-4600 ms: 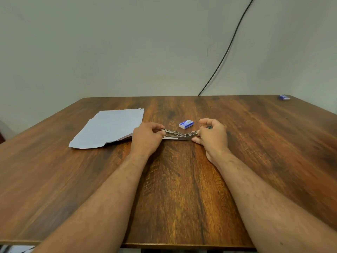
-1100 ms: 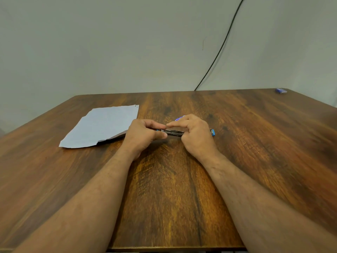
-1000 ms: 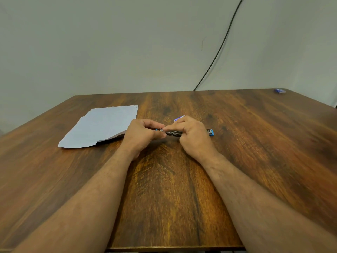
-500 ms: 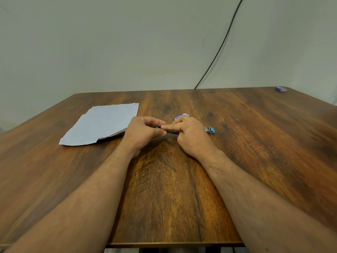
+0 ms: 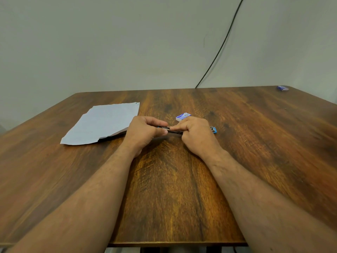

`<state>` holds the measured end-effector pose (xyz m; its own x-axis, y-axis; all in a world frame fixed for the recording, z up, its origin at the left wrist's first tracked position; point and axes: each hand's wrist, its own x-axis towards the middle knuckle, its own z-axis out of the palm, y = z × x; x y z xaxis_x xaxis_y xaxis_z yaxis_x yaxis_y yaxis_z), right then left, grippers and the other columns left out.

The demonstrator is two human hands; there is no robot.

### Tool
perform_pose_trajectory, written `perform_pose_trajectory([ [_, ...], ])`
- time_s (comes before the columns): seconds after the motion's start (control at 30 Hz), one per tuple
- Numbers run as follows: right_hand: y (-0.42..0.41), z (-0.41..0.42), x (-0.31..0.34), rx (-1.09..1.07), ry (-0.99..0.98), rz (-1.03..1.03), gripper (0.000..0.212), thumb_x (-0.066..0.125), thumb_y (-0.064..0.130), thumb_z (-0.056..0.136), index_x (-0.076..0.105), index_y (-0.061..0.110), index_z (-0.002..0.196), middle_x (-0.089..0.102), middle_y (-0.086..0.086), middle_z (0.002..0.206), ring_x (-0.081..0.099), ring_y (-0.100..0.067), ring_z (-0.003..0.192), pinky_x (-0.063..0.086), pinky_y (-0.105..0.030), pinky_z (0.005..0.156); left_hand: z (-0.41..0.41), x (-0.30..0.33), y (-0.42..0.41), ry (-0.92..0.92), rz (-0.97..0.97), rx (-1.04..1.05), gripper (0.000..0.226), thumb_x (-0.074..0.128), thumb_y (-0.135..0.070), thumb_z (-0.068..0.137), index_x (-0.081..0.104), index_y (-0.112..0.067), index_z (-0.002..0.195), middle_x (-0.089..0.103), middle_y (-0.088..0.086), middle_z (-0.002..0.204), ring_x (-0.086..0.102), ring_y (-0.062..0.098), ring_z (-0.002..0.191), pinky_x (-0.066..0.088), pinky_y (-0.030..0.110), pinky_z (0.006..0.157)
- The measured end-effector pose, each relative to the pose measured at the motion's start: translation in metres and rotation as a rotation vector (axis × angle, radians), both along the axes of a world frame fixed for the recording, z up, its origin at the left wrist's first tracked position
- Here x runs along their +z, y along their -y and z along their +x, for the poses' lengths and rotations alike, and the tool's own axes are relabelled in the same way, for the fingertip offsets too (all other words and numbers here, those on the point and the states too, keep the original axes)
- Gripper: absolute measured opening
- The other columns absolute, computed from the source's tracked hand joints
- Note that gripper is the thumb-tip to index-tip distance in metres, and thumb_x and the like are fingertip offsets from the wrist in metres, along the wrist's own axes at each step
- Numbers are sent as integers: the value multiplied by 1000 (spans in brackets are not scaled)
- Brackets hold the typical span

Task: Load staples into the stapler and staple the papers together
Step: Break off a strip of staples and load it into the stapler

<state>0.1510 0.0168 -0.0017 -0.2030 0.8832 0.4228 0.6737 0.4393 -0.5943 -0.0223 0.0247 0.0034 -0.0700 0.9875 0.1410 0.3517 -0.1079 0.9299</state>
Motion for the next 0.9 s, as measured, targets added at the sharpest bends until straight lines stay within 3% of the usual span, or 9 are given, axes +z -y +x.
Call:
perform_pose_trajectory([
  [0.1,-3,1,-2,-40,15,-11,41,58,-1,80,80,20,108,77,-4,111,64,-17,110,45,-28,104,0,-1,-1,-10,1,6,20,80,-3,79,80,-21,88,74,1,102,61,13,103,45,26,75],
  [0.27,-3,3,-1,-58,28,-46,44,54,-5,86,79,21,111,76,-1,116,61,-11,115,34,-12,99,0,0,-1,-9,-3,11,19,80,-4,79,79,-21,87,74,1,101,61,12,101,43,25,73],
  [0.37,-4,2,-1,-75,37,-30,43,53,-4,87,79,21,110,76,1,115,61,-11,114,17,11,85,1,0,0,-18,-10,16,18,79,-4,80,79,-20,89,73,1,102,60,11,99,41,23,70],
  [0.5,-7,2,-2,-96,68,-10,44,52,-3,87,80,24,108,78,3,112,62,-13,113,8,15,76,1,0,0,-25,-17,19,18,79,-4,80,80,-18,90,72,1,102,60,10,99,41,23,70],
  [0.6,-8,4,-2,-92,43,1,43,51,-4,87,81,21,106,78,1,110,64,-13,110,22,7,89,1,0,0,-37,-6,21,17,79,-4,80,80,-18,90,72,0,100,60,10,98,42,23,70],
  [0.67,-6,4,-3,-95,-36,24,43,51,-4,86,80,20,107,78,1,108,66,-11,104,40,-14,104,1,0,1,-53,8,22,17,79,-4,80,79,-18,89,73,0,98,63,12,97,46,25,74],
  [0.7,-5,4,-3,-109,-68,36,42,52,-3,87,79,21,109,77,2,106,66,-11,102,46,-23,103,1,-1,1,-64,15,27,17,79,-3,80,79,-18,89,73,0,96,65,14,96,50,27,77],
  [0.77,-7,5,-5,-166,-76,58,38,55,4,88,76,24,114,74,5,104,63,-15,103,49,-32,99,1,-2,1,-87,26,46,17,79,-3,80,78,-18,88,73,1,95,66,17,94,54,32,83],
  [0.9,-12,4,-7,-300,71,13,37,49,28,88,76,26,114,77,-1,103,58,-30,109,42,-41,105,3,-4,-2,-158,58,76,19,80,-7,80,75,-24,84,72,-2,91,66,15,88,51,27,74],
])
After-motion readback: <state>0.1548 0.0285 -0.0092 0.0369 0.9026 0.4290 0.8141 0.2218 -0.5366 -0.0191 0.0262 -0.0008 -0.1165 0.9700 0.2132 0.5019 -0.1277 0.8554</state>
